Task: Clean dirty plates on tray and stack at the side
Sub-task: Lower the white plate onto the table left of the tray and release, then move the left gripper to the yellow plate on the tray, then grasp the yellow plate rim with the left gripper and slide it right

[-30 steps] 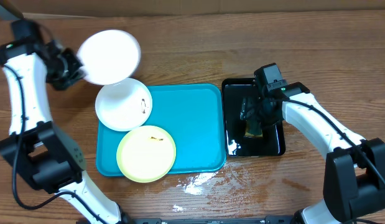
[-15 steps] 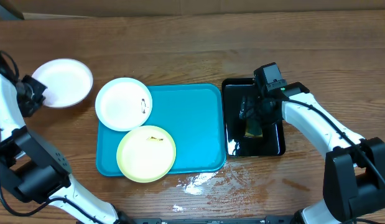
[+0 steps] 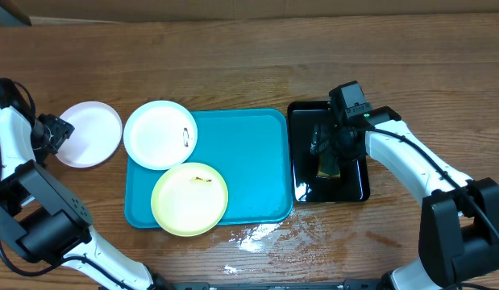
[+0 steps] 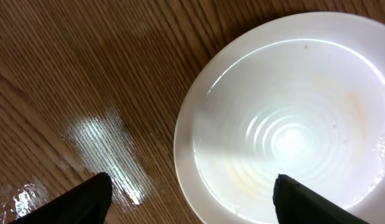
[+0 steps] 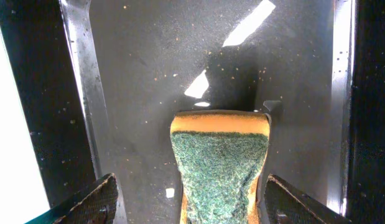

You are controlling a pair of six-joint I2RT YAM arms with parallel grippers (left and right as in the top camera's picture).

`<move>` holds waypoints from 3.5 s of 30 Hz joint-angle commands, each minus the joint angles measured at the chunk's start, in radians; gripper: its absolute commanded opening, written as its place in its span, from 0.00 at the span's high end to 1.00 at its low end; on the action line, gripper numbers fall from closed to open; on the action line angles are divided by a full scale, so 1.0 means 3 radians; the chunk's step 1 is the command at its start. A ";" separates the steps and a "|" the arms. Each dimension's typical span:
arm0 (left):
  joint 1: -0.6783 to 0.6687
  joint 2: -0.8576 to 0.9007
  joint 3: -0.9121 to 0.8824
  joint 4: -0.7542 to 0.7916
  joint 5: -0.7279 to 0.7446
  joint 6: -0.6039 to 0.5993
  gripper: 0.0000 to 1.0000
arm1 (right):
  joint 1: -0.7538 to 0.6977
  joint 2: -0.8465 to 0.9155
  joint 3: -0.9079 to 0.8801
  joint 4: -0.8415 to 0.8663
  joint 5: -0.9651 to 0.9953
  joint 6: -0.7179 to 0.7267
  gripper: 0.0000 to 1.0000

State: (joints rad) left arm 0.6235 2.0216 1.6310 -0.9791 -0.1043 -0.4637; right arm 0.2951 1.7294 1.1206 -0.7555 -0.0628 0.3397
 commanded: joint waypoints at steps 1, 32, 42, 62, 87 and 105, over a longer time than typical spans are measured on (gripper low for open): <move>-0.0015 -0.0102 0.0009 0.0001 0.0437 0.0298 0.21 | 0.0008 0.0009 -0.0014 0.0048 0.0033 0.0014 0.23; -0.1659 -0.0248 -0.0050 -0.0889 0.1072 0.0988 0.45 | 0.0008 0.0009 -0.0014 -0.0010 0.0033 0.0014 0.24; -0.2491 -0.1031 -0.0240 -0.1498 0.0968 0.0718 0.43 | 0.0008 0.0009 -0.0014 -0.0075 0.0033 0.0014 0.23; -0.2513 -0.2443 -0.2483 -0.0849 0.0507 -0.0402 0.32 | 0.0008 0.0009 -0.0014 -0.0146 0.0032 0.0014 0.19; -0.2472 -0.1902 -0.2897 0.0328 0.1128 0.0042 0.48 | 0.0008 0.0009 -0.0014 -0.0145 0.0033 0.0013 0.18; -0.2294 -0.1910 -0.1423 -0.1142 -0.0275 -0.0045 0.36 | 0.0008 0.0009 -0.0014 -0.0144 0.0033 0.0013 0.17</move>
State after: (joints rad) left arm -0.0944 1.4593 1.0645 -1.2419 0.0734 -0.3664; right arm 0.2951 1.7294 1.1179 -0.8028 -0.0628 0.3401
